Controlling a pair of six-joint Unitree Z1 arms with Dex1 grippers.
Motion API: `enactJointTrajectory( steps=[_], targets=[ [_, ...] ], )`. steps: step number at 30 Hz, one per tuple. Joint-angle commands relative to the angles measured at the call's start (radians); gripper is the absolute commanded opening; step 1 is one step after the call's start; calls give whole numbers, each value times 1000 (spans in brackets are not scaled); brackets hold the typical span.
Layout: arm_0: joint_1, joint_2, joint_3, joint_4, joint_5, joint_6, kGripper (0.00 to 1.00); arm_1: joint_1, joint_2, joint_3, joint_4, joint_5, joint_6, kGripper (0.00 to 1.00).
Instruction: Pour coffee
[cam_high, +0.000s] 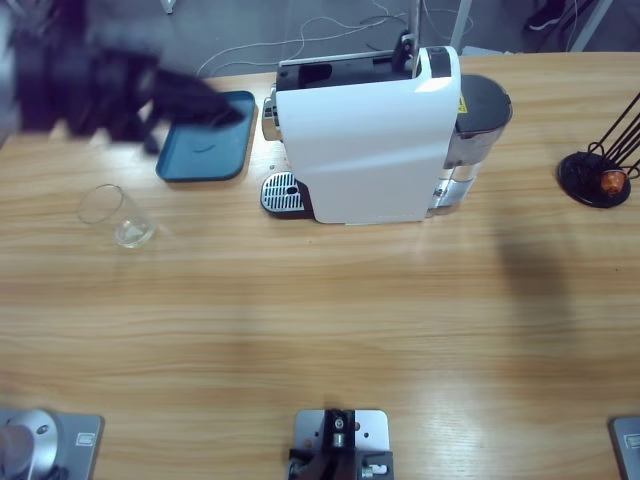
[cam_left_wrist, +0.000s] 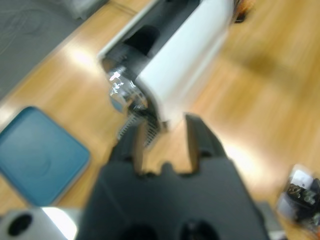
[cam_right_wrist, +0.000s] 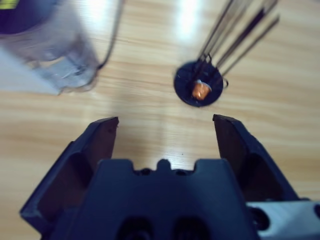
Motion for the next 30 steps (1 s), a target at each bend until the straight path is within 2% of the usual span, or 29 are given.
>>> enactJointTrajectory(
  steps=[1,3,9,18,30],
  targets=[
    [-18,-256,307,-6,136,49,991,-156,224,126,-209,-27,172,998],
    [-18,-269,327,-6,135,30,991,-189,230,215,-353,-34,196,989],
    [-18,-290,315,-6,138,10,991,-271,330,444,-758,-25,195,815],
    [-18,-262,273,-5,150,-22,991,-422,561,523,-1168,98,82,789],
    [-18,-199,233,-6,149,-22,991,-441,526,566,-1187,69,58,704]
  ],
)
